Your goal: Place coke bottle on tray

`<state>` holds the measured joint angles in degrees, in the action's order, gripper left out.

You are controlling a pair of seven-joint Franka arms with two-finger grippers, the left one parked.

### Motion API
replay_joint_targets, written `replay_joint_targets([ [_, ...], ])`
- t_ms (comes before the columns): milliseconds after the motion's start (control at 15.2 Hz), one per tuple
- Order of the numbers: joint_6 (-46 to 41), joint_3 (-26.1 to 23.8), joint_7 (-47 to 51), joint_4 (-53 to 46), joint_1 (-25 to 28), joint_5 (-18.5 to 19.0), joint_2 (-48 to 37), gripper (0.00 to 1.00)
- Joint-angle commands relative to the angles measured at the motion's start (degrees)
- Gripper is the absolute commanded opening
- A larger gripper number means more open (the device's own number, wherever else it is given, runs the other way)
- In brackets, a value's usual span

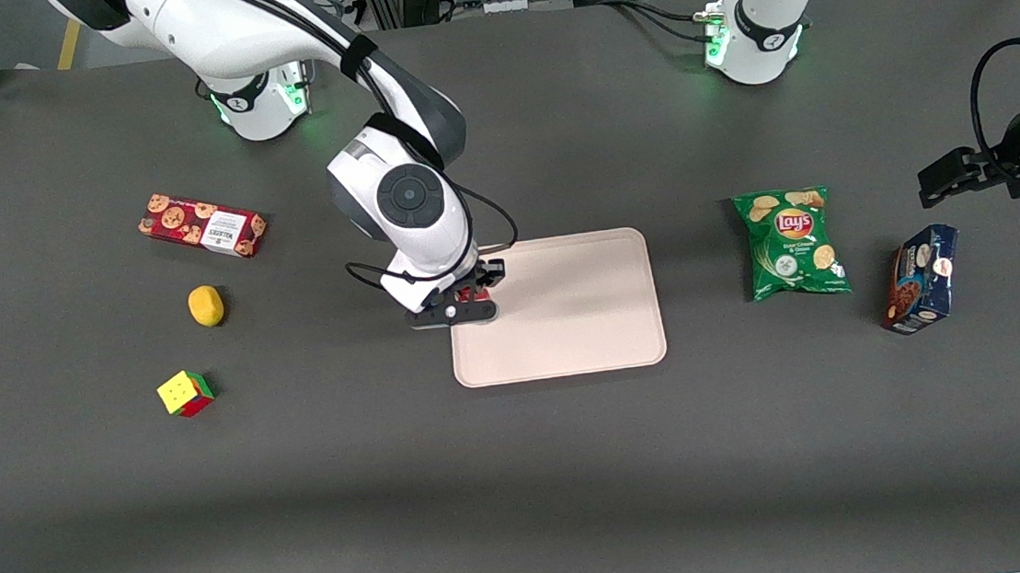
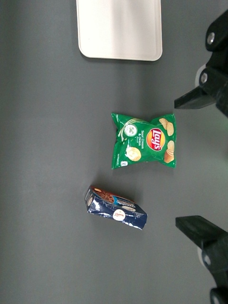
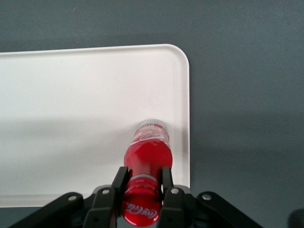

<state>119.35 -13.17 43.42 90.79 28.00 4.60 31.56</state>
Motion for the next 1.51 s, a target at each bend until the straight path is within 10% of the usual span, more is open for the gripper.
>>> replay_joint_targets([
  [0, 1.6, -0.2, 1.8, -0.2, 0.0, 1.3, 0.3, 0.21],
  [66, 1.6, -0.2, 1.8, -0.2, 0.0, 1.3, 0.3, 0.27],
  [197, 1.6, -0.2, 1.8, -0.2, -0.2, 1.3, 0.3, 0.77],
  [328, 1.6, -0.2, 1.9, -0.3, -0.4, 1.3, 0.2, 1.0],
  [1117, -12.5, 1.6, -13.6, -0.4, -16.2, -6.2, -17.9, 1.0],
  [1445, -18.6, 15.9, -32.3, 2.8, -17.1, -8.5, -26.9, 1.0],
])
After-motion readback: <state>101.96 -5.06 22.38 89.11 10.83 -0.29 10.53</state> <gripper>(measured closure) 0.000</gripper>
